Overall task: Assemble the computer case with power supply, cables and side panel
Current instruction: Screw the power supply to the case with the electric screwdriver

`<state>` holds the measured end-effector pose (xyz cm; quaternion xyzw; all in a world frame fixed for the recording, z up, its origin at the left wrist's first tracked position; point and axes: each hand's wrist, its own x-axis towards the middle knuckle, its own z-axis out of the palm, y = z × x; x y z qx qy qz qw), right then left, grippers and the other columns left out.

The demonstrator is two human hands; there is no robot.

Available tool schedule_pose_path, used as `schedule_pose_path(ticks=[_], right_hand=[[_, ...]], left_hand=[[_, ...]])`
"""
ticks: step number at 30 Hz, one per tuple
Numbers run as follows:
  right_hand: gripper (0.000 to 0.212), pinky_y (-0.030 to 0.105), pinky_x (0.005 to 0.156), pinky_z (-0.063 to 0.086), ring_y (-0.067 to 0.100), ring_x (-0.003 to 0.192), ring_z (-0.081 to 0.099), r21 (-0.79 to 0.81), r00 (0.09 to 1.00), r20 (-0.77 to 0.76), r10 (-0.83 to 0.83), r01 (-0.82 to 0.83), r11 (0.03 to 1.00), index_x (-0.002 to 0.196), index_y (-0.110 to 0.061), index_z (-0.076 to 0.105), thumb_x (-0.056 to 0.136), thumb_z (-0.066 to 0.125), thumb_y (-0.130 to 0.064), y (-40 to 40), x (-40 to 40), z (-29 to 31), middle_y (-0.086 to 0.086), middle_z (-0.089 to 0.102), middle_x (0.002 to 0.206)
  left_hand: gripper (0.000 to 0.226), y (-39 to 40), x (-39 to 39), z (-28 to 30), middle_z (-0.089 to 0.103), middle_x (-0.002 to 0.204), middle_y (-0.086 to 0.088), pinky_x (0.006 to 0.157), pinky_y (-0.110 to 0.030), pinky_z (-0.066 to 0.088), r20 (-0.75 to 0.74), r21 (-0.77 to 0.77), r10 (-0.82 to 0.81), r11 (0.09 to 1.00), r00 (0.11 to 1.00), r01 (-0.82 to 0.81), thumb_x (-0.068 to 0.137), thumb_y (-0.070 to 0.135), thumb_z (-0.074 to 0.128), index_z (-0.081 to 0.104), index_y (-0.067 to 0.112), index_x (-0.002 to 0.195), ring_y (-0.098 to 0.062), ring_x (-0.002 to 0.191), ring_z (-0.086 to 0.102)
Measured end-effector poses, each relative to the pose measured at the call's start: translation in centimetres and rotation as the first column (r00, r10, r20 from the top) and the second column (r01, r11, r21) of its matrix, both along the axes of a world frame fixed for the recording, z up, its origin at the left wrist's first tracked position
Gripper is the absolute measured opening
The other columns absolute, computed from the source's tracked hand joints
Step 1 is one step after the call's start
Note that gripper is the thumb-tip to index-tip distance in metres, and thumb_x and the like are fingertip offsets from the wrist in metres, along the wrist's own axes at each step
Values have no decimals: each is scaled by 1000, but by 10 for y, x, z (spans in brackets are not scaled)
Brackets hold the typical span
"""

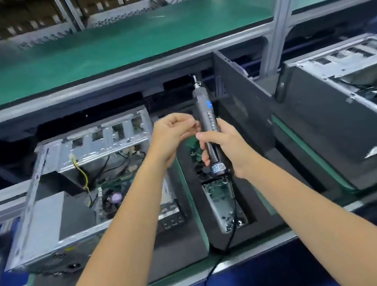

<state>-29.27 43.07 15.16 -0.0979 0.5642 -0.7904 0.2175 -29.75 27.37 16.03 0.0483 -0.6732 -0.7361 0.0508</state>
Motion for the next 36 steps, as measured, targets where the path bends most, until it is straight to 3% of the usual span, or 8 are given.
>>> schedule_pose_path(ticks=[8,13,15,20,23,27,31,36], right_hand=[[48,31,47,47,25,49,55,64,980,195,-34,22,998,117,-20,34,86,69,-8,69,-25,-61,9,57,67],[42,32,47,47,25,49,54,146,968,250,-34,-3,989,117,-16,40,87,70,-8,74,-21,-99,6,60,65],[38,32,47,48,24,49,54,175,967,252,-24,-21,984,118,-9,46,88,69,-8,72,-21,-109,5,59,65],[26,33,47,49,22,48,54,264,975,223,7,-67,962,106,-9,50,88,68,-8,67,-23,-127,9,57,70],[27,32,47,50,21,48,54,298,976,219,3,-70,952,107,-11,50,88,69,-10,63,-26,-135,10,57,72],[26,32,47,49,20,48,54,312,973,231,6,-80,947,104,-14,51,87,68,-8,58,-30,-145,11,57,76],[23,31,47,49,21,50,54,341,970,244,-3,-84,936,99,-16,51,85,66,-8,61,-31,-157,8,58,73],[22,31,47,49,20,49,55,337,964,264,-5,-87,938,97,-13,49,82,63,-6,70,-27,-168,7,56,68]], left_hand=[[16,75,-14,-70,67,64,6,60,-25,51,166,-508,175,859,970,-68,78,10,71,71,20,66,-11,61,58],[17,83,-2,-136,67,67,-4,65,-23,46,400,-657,158,736,903,163,80,-1,60,73,6,71,-14,61,58],[19,83,0,-155,66,73,-9,66,-25,44,450,-733,127,618,884,284,81,-1,55,70,6,72,-19,68,58],[13,96,-6,-178,65,103,-9,86,-38,49,544,-832,-6,128,839,540,88,11,47,60,12,91,-30,101,60],[20,100,-13,-186,60,119,-9,95,-38,45,639,-768,-45,15,768,640,93,10,43,58,11,106,-29,113,56],[32,102,-24,-192,52,134,-7,97,-30,39,726,-687,37,-20,687,727,99,13,37,53,8,126,-24,125,48],[32,104,-27,-200,54,132,-5,95,-30,42,707,-703,97,-8,701,711,100,15,38,55,10,126,-23,123,52],[21,104,-37,-205,62,113,-16,74,-36,46,652,-752,187,281,734,596,91,4,45,61,1,105,-33,103,61]])
